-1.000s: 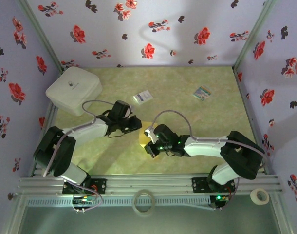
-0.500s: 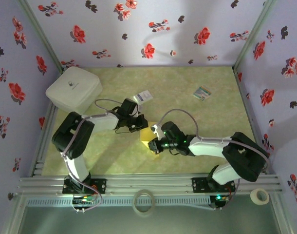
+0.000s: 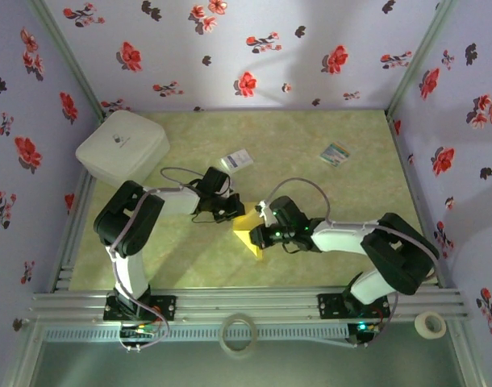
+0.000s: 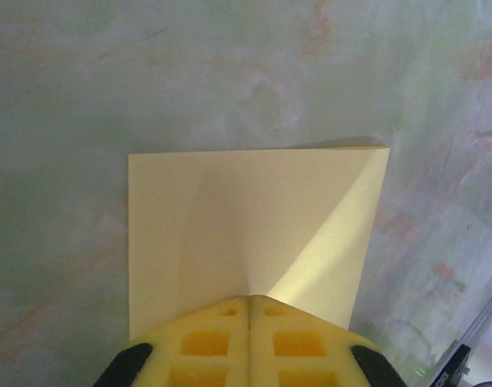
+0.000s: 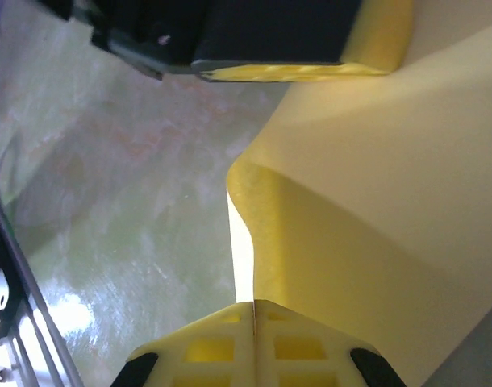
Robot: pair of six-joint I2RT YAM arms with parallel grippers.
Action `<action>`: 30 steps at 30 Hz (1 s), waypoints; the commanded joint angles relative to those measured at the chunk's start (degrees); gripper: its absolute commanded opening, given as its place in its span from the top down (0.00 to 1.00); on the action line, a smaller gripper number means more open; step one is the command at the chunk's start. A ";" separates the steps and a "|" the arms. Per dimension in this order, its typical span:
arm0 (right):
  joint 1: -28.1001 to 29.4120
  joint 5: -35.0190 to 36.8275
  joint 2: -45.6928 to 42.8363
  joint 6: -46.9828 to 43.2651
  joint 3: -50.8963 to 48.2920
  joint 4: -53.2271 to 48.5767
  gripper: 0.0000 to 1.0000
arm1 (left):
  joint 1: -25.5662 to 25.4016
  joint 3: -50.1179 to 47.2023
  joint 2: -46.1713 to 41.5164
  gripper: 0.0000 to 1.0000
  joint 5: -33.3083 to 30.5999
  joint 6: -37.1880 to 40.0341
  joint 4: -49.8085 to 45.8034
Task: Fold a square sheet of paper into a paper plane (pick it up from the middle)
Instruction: Third fold the triangle at the center of the table.
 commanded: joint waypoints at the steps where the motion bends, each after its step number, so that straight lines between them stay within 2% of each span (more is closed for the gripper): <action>1: -0.60 2.34 1.54 -0.68 3.19 -6.06 1.00 | -0.36 -0.90 1.42 0.95 -0.03 1.63 -1.13; 11: -0.69 6.53 4.07 -3.19 7.98 -13.62 1.00 | -0.36 -0.88 0.36 0.96 -0.10 1.34 -1.31; 23: -0.70 5.36 4.25 -3.22 8.31 -14.47 1.00 | -0.36 -0.64 -0.24 0.96 -0.11 1.20 -1.40; 30: -0.69 7.20 4.91 -3.43 8.93 -15.10 1.00 | -0.38 -0.60 -0.37 0.96 -0.07 1.15 -1.32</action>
